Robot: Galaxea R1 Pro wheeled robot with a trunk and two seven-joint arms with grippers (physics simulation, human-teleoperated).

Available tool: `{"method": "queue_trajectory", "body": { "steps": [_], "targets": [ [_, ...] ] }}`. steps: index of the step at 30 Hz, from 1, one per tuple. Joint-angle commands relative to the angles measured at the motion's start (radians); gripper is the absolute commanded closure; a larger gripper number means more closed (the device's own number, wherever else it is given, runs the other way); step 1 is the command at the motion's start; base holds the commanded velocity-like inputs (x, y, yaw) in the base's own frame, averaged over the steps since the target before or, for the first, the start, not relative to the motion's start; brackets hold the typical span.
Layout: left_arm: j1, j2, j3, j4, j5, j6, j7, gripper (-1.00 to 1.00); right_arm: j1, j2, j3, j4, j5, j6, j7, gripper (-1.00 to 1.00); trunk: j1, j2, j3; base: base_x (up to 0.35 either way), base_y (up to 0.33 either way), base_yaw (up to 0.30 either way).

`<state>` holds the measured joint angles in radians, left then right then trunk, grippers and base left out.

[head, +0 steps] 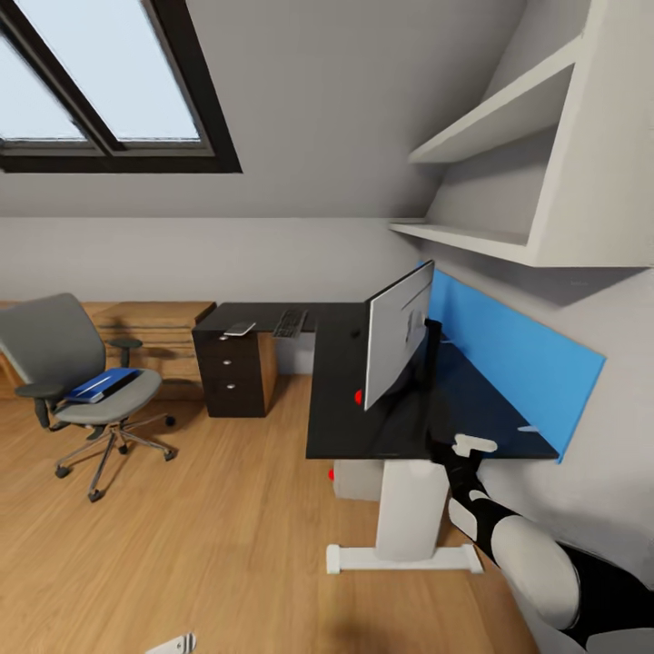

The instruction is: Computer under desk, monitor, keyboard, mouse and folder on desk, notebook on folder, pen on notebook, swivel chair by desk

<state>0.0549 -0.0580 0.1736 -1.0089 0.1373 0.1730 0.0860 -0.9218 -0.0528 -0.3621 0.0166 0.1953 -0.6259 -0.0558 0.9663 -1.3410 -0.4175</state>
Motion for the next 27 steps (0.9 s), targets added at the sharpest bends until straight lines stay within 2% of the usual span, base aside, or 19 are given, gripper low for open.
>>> {"method": "queue_trajectory", "body": {
  "steps": [1, 6, 15, 22, 27],
  "targets": [
    [0.000, 0.000, 0.000, 0.003, 0.010, -0.011, 0.003, -1.00, 0.002, 0.002, -0.005, 0.002, 0.010, -0.003, -0.006, -1.00, -0.001, -0.001, -0.001, -0.333, 0.116, 0.000],
    [0.000, 0.000, -0.002, 0.057, 0.007, -0.110, 0.003, -1.00, 0.028, 0.010, -0.005, 0.002, 0.010, -0.002, -0.005, -1.00, -0.001, -0.001, -0.001, -0.333, 0.114, 0.000],
    [0.000, 0.000, -0.003, 0.078, 0.005, -0.148, 0.003, -1.00, 0.135, 0.017, -0.005, 0.003, 0.011, 0.000, -0.004, -1.00, -0.001, -0.001, -0.001, -0.306, 0.097, 0.000],
    [0.000, 0.001, -0.002, 0.096, 0.008, -0.160, 0.003, -1.00, 0.238, 0.023, -0.005, 0.003, 0.011, 0.004, -0.003, -1.00, -0.001, -0.001, -0.001, -0.072, 0.019, 0.000],
    [0.000, 0.002, -0.002, 0.116, 0.008, -0.234, 0.003, -1.00, 0.300, 0.040, -0.005, 0.003, 0.011, 0.002, -0.004, -1.00, -0.001, -0.001, -0.001, -0.011, 0.003, 0.000]
  ]
}}
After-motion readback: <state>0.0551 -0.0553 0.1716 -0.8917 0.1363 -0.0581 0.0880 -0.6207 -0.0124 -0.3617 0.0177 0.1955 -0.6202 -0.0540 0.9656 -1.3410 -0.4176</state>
